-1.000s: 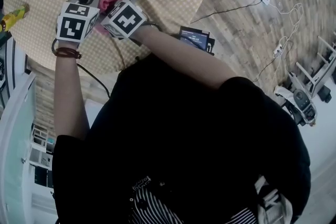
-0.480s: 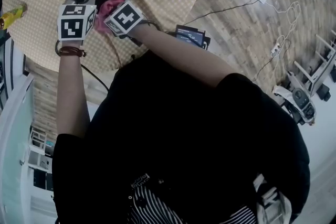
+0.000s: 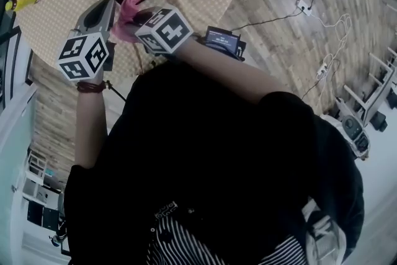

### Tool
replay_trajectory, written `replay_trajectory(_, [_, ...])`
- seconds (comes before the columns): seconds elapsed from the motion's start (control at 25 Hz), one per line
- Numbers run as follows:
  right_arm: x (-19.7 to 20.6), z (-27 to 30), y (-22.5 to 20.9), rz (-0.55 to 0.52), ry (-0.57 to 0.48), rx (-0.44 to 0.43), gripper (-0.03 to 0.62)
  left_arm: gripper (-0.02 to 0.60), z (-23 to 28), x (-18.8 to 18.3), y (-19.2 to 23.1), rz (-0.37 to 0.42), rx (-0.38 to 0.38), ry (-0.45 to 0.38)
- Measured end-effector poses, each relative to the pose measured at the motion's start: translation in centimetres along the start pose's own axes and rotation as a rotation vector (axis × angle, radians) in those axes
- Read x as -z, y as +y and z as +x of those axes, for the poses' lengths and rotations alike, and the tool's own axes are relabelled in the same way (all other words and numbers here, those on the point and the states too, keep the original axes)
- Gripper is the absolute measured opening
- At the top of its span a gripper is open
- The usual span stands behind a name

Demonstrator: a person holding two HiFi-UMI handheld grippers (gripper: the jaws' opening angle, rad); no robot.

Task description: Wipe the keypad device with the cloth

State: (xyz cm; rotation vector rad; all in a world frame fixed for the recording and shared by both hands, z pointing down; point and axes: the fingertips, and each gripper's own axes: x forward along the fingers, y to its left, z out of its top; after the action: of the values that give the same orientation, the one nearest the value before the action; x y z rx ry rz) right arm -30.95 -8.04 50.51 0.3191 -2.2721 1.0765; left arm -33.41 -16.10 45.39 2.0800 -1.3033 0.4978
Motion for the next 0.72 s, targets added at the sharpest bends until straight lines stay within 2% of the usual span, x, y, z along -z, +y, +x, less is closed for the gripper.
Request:
replay_trajectory(0.2, [0.4, -2.7, 4.3, -0.062, -0.046, 0.02, 0.044, 0.002, -5.7, 0.3, -2.1, -0.095, 0.02, -0.131])
replay_trajectory(0.36, [-0.5, -4.7, 7.0, -0.141, -0.12, 0.049, 0.044, 0.002, -8.9, -0.3, -4.1, -0.082, 0.024, -0.238])
replay_trajectory(0.52, [-1.5, -6.0, 7.1, -0.198, -0.172, 0.092, 0.043, 0.002, -9.1, 0.5, -5.5, -0.068, 0.07, -0.26])
replay_trajectory(0.72, [1.2, -7.0, 9.8, -0.272, -0.157, 0.162, 0.044, 0.002, -11.9, 3.3, -7.4, -0.045, 0.137, -0.288])
